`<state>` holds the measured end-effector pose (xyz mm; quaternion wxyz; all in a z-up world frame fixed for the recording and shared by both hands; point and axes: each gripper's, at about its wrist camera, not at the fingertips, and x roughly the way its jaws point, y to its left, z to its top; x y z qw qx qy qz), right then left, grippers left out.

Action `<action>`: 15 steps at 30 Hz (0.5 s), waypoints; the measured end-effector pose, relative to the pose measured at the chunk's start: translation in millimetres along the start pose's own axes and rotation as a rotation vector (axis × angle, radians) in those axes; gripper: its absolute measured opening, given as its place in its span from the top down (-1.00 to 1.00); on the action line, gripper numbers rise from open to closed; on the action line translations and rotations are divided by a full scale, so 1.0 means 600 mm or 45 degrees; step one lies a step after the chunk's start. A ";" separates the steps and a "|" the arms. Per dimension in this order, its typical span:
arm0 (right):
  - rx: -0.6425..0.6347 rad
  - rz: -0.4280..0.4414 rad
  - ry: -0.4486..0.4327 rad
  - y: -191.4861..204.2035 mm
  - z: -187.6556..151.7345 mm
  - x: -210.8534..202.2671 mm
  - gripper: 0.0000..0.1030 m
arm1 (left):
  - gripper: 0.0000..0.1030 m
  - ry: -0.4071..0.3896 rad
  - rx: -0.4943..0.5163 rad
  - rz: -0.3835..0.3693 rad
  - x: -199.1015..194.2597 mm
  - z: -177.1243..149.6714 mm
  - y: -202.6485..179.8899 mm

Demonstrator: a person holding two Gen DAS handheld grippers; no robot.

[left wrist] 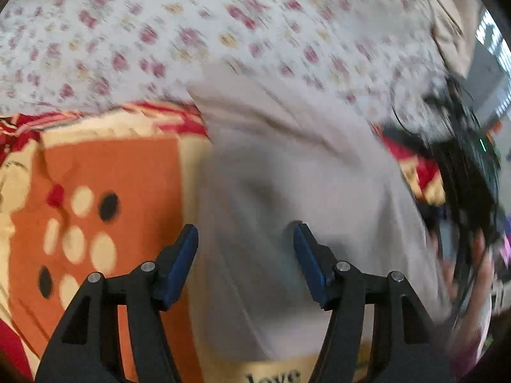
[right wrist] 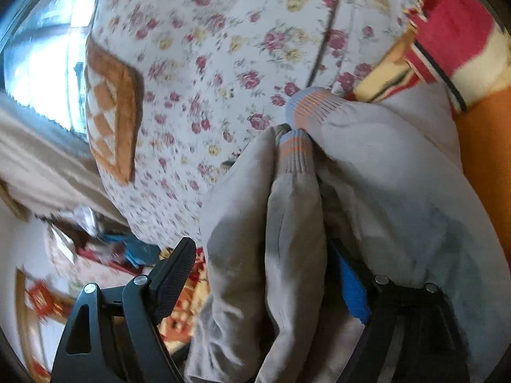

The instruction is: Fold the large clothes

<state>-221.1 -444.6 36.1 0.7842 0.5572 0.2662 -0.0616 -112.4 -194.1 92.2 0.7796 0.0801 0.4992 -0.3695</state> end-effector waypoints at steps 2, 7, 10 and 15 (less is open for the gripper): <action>-0.077 -0.038 0.002 0.014 0.000 0.001 -0.73 | -0.19 -0.016 -0.057 0.049 0.009 0.026 0.014; -0.275 -0.148 0.076 0.050 -0.003 0.030 -0.76 | -0.19 0.074 -0.042 0.175 0.075 0.041 0.023; -0.401 -0.252 0.103 0.065 -0.007 0.058 -0.76 | -0.19 0.079 -0.047 0.205 0.091 0.033 0.022; -0.562 -0.447 0.073 0.083 -0.006 0.091 0.64 | -0.19 0.064 -0.017 0.236 0.088 0.037 0.010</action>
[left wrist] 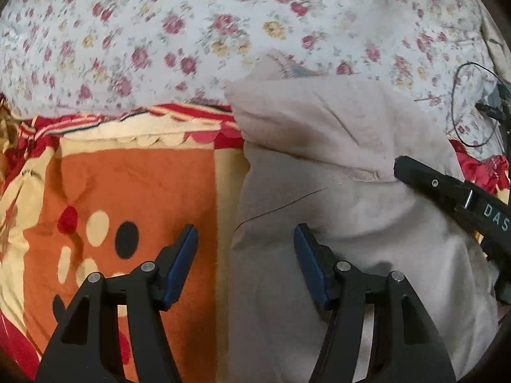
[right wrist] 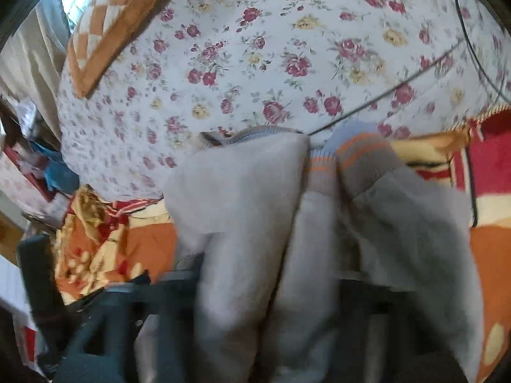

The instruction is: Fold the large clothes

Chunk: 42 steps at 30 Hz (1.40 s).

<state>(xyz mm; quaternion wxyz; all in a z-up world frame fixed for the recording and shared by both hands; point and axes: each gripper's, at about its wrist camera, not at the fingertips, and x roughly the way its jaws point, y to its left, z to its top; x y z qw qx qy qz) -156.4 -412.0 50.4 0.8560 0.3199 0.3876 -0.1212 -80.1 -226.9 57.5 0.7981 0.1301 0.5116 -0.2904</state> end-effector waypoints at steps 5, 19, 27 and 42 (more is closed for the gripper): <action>-0.006 0.046 -0.133 -0.010 0.011 -0.084 0.86 | -0.19 -0.108 0.051 -0.064 -0.049 0.006 -0.026; 0.073 -0.388 -0.186 -0.108 -0.003 -0.141 0.20 | -0.41 -0.021 0.051 -0.050 0.008 0.014 -0.052; -0.249 -0.213 -0.098 0.028 0.055 -0.122 0.25 | -0.41 -0.036 0.056 -0.005 0.028 0.053 -0.083; -0.166 -0.541 0.023 -0.064 0.063 0.043 0.33 | -0.56 -0.002 -0.065 0.005 0.105 0.098 -0.089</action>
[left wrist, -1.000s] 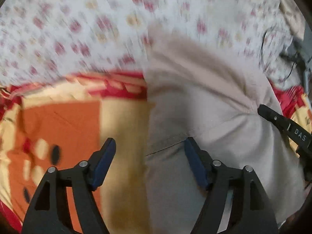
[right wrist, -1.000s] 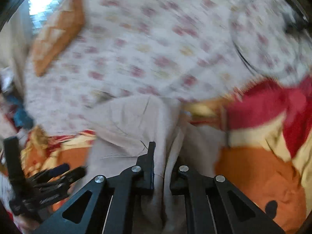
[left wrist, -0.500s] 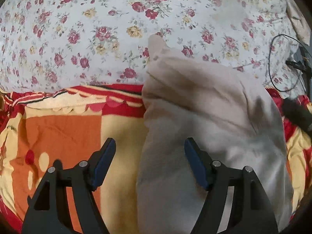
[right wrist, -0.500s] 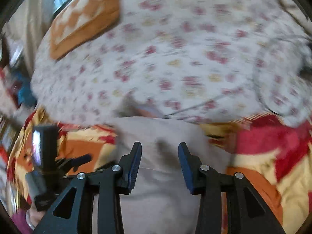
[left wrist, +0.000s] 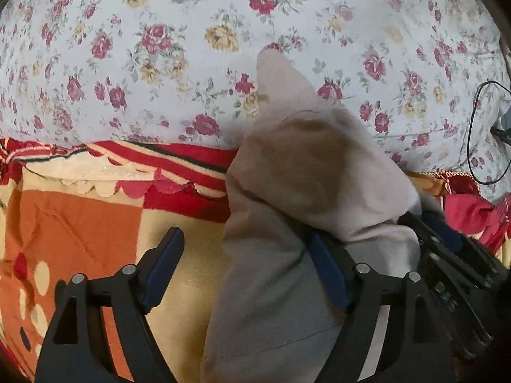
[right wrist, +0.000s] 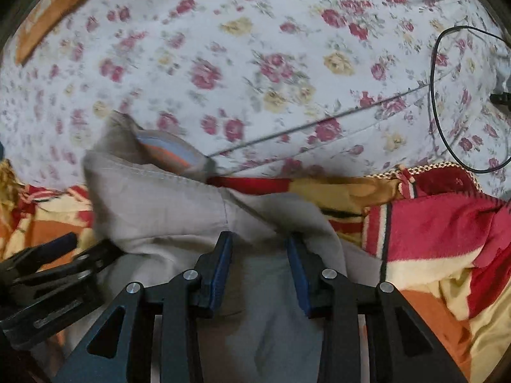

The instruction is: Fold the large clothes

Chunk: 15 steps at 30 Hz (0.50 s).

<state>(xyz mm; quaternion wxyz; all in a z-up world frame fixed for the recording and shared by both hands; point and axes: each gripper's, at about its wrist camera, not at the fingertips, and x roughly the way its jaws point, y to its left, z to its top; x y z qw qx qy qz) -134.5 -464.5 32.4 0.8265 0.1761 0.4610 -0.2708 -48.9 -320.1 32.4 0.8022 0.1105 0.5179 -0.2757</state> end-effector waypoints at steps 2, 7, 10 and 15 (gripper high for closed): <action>0.025 -0.004 0.012 -0.006 -0.001 0.013 0.34 | -0.56 -0.004 0.000 -0.012 -0.003 -0.002 0.003; 0.029 0.077 0.020 -0.017 -0.012 -0.035 0.27 | -0.55 -0.032 0.113 -0.019 -0.054 -0.030 0.012; 0.042 0.171 0.015 -0.040 -0.036 -0.097 -0.04 | -0.55 -0.053 0.175 -0.060 -0.096 -0.065 0.023; 0.029 0.246 0.011 -0.071 -0.111 -0.185 -0.43 | -0.55 -0.058 0.173 -0.140 -0.128 -0.135 0.060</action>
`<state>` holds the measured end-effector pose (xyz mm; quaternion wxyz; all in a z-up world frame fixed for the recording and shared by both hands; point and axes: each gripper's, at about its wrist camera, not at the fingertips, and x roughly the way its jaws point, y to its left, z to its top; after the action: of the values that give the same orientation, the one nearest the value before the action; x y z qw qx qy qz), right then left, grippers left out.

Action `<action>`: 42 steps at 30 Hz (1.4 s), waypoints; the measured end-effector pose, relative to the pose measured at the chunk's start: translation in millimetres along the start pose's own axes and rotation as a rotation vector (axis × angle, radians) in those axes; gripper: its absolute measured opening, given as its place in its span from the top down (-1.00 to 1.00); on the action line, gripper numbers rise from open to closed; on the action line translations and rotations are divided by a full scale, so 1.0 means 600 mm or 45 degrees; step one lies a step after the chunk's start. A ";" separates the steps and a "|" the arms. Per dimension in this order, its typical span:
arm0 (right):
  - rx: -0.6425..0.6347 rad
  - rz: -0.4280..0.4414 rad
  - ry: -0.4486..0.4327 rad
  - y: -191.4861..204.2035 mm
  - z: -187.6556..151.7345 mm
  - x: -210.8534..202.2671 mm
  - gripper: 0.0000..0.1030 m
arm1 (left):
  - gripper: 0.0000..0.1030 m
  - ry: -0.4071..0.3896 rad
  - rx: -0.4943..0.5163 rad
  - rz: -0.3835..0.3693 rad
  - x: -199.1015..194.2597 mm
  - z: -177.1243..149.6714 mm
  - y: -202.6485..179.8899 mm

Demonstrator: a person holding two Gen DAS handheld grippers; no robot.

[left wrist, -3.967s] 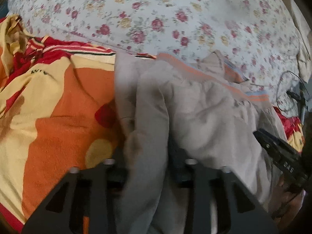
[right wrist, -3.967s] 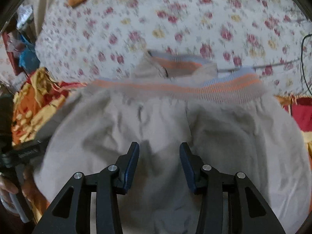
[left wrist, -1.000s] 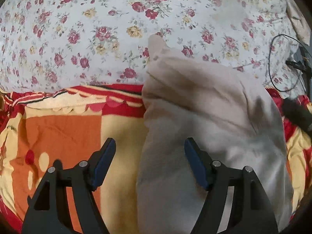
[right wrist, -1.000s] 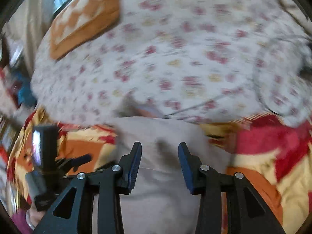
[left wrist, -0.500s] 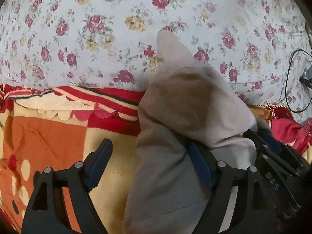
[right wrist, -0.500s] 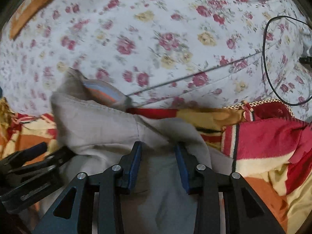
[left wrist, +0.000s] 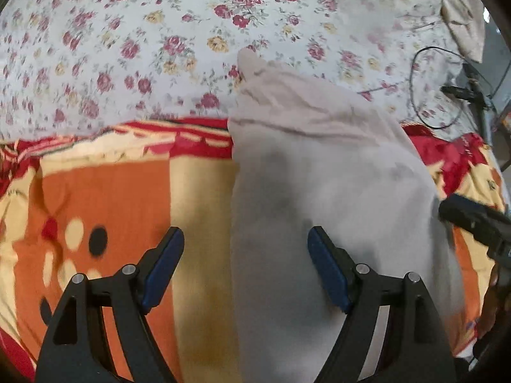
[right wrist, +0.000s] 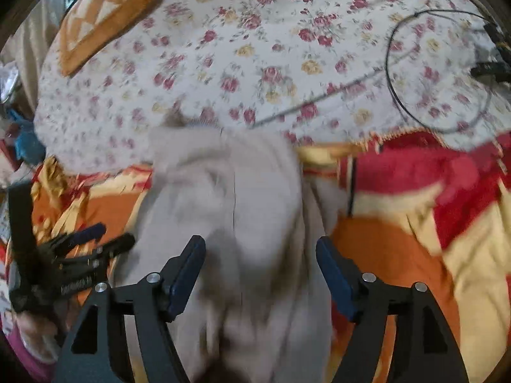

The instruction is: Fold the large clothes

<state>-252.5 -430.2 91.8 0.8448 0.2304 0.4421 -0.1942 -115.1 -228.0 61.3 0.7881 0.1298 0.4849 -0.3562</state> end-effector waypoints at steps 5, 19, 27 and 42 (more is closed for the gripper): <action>0.087 0.152 0.029 -0.005 -0.062 0.004 -0.41 | -0.55 -0.001 -0.032 -0.011 -0.005 -0.029 -0.013; 0.097 -0.009 0.039 -0.033 -0.128 -0.017 1.00 | -0.57 0.048 0.013 -0.066 -0.001 -0.064 -0.031; 0.026 -0.040 -0.184 0.022 -0.054 -0.065 -0.32 | -0.58 0.049 0.012 -0.065 0.004 -0.070 -0.036; 0.146 -0.123 0.002 -0.048 -0.046 0.057 1.00 | -0.60 0.100 -0.114 -0.251 0.016 -0.054 -0.018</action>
<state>-267.7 -442.7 43.3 0.8196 0.2569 0.4416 -0.2595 -141.3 -222.3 38.5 0.7347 0.0599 0.5411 -0.4047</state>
